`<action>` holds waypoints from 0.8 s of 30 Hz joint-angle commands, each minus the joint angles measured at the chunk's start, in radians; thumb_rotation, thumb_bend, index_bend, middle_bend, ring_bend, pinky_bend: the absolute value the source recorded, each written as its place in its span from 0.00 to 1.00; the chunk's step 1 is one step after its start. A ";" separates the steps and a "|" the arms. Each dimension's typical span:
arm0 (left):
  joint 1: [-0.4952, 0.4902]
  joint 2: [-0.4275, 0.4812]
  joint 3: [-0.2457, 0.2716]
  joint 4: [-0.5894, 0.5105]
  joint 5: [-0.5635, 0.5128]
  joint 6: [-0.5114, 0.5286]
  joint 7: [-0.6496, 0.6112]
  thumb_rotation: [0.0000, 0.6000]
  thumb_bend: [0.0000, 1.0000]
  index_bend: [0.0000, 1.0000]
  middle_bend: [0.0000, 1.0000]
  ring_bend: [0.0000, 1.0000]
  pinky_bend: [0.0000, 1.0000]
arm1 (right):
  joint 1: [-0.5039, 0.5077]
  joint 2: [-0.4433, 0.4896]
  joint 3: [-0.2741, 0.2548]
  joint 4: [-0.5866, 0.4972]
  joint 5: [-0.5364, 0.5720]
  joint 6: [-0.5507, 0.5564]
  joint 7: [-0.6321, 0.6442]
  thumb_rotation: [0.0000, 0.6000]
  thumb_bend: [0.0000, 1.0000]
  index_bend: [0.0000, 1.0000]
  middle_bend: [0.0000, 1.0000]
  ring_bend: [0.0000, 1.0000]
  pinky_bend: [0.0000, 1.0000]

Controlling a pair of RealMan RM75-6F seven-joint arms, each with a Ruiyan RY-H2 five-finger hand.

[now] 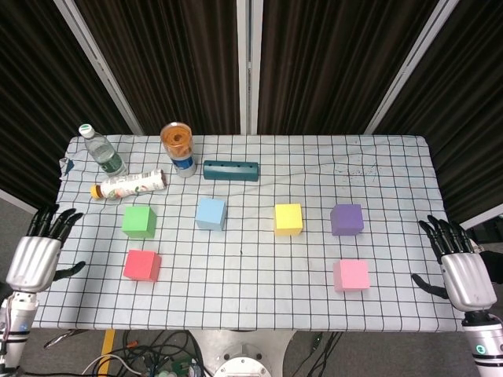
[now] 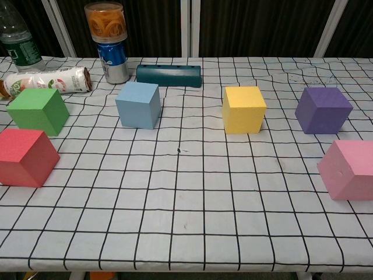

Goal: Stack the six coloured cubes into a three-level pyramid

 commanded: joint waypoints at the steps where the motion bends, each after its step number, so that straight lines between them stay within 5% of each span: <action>1: -0.083 0.032 -0.030 -0.038 0.025 -0.089 -0.022 1.00 0.04 0.16 0.11 0.01 0.00 | 0.006 0.000 0.002 0.001 -0.005 -0.004 0.003 1.00 0.08 0.00 0.03 0.00 0.00; 11: -0.377 -0.024 -0.121 -0.021 -0.044 -0.446 -0.086 1.00 0.05 0.17 0.15 0.07 0.04 | 0.022 0.010 0.006 -0.003 -0.015 -0.012 0.002 1.00 0.08 0.00 0.03 0.00 0.00; 18: -0.563 -0.171 -0.160 0.138 -0.214 -0.686 -0.003 1.00 0.05 0.15 0.13 0.07 0.04 | 0.021 0.019 0.007 -0.015 -0.009 -0.009 -0.009 1.00 0.08 0.00 0.03 0.00 0.00; 24: -0.656 -0.262 -0.176 0.252 -0.309 -0.772 0.015 1.00 0.05 0.14 0.12 0.07 0.04 | 0.022 0.027 0.009 -0.024 0.003 -0.015 -0.018 1.00 0.08 0.00 0.03 0.00 0.00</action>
